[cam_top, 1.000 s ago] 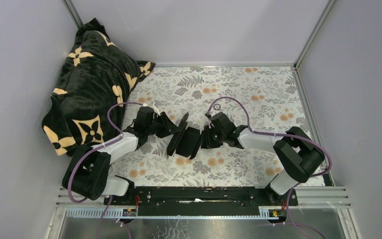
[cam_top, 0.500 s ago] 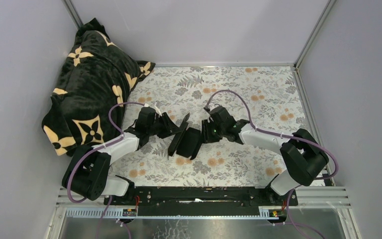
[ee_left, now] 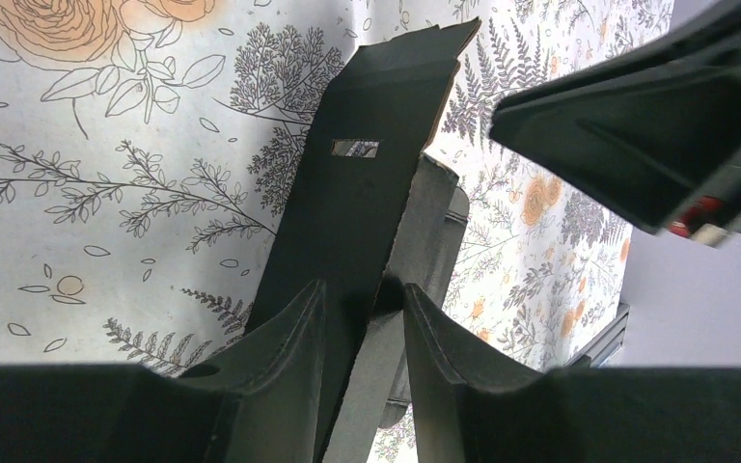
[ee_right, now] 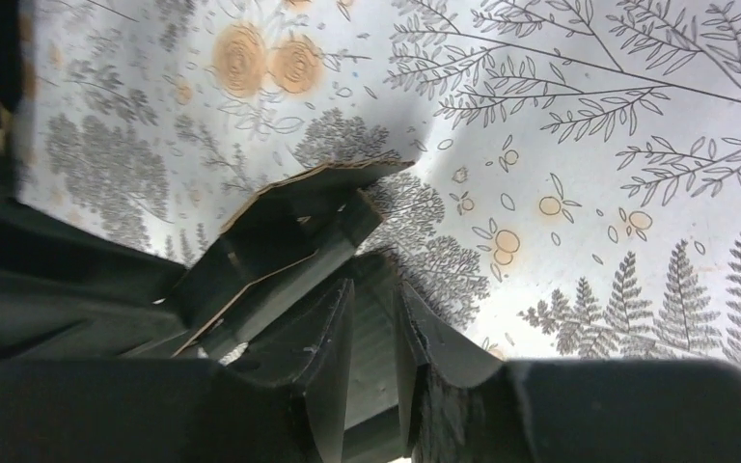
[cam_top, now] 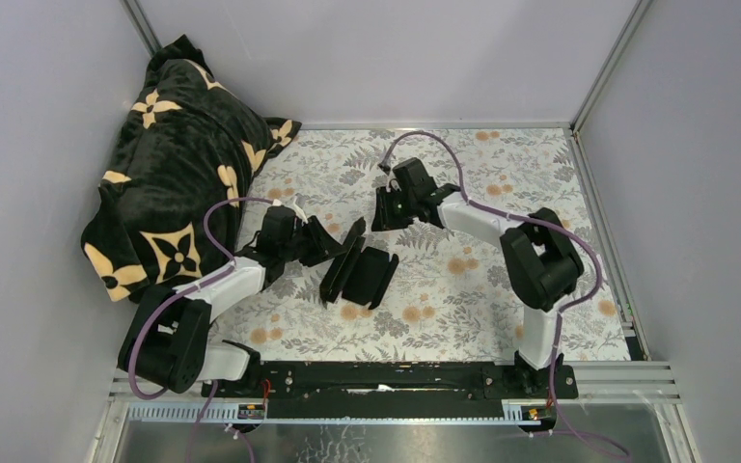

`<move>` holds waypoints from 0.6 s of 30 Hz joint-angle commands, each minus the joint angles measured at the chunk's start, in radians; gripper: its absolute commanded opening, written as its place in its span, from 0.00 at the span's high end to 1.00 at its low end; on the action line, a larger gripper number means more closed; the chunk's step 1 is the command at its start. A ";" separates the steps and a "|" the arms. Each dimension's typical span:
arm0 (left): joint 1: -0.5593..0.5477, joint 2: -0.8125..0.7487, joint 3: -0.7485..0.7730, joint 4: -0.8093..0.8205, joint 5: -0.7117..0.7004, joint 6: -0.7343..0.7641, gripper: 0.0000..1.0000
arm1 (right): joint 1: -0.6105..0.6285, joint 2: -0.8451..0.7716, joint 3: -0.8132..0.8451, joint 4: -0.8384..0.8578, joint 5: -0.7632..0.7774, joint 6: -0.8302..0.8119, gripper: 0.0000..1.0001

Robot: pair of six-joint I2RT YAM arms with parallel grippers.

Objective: Fold the paper box
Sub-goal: Fold the paper box at the center of the board.

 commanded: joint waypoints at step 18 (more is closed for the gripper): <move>0.012 0.005 -0.013 -0.028 0.011 0.033 0.60 | 0.002 0.151 0.065 0.101 -0.020 -0.086 0.75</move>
